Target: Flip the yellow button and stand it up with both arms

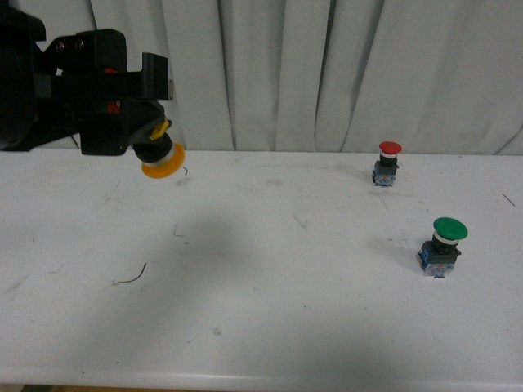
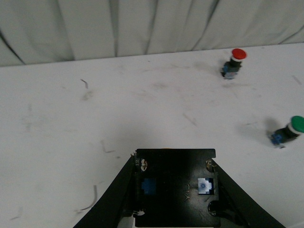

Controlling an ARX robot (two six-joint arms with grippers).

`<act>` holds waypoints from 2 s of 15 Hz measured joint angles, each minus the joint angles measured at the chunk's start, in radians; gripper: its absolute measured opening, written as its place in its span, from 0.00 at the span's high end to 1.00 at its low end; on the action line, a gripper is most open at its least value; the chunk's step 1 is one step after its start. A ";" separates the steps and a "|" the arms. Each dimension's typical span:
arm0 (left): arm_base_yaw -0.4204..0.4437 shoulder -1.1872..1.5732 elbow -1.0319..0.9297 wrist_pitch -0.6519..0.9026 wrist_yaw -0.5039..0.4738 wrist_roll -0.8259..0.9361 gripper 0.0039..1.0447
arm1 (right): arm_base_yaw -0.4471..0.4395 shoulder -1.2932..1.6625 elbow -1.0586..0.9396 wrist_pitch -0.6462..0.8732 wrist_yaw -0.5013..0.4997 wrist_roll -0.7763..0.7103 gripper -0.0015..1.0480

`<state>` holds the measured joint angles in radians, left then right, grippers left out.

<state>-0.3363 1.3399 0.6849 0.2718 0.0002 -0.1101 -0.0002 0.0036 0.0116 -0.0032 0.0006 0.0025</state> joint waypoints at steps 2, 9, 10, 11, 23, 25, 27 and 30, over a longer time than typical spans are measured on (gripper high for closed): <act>0.013 0.000 -0.066 0.115 0.164 -0.104 0.66 | 0.000 0.000 0.000 0.000 0.000 0.000 0.06; 0.045 0.018 -0.246 0.766 0.558 -0.595 0.66 | 0.000 0.000 0.000 0.000 0.000 0.000 0.06; 0.042 0.028 -0.253 0.813 0.562 -0.623 0.66 | 0.000 0.000 0.000 0.000 0.000 0.000 0.06; 0.034 0.038 -0.262 0.863 0.562 -0.656 0.66 | 0.000 0.000 0.000 0.000 0.000 0.000 0.06; 0.005 0.096 -0.269 0.902 0.556 -0.708 0.66 | 0.000 0.000 0.000 0.000 0.000 0.000 0.06; -0.007 0.096 -0.268 0.891 0.545 -0.697 0.66 | -0.100 0.083 -0.001 0.193 -0.225 -0.003 0.06; -0.007 0.095 -0.268 0.892 0.542 -0.697 0.66 | -0.105 0.388 0.005 0.513 -0.388 -0.003 0.06; -0.011 0.093 -0.262 0.889 0.534 -0.697 0.66 | -0.041 0.941 0.230 1.024 -0.329 0.006 0.06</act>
<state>-0.3477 1.4334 0.4232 1.1610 0.5339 -0.8070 -0.0414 0.9451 0.2420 1.0206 -0.3283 0.0082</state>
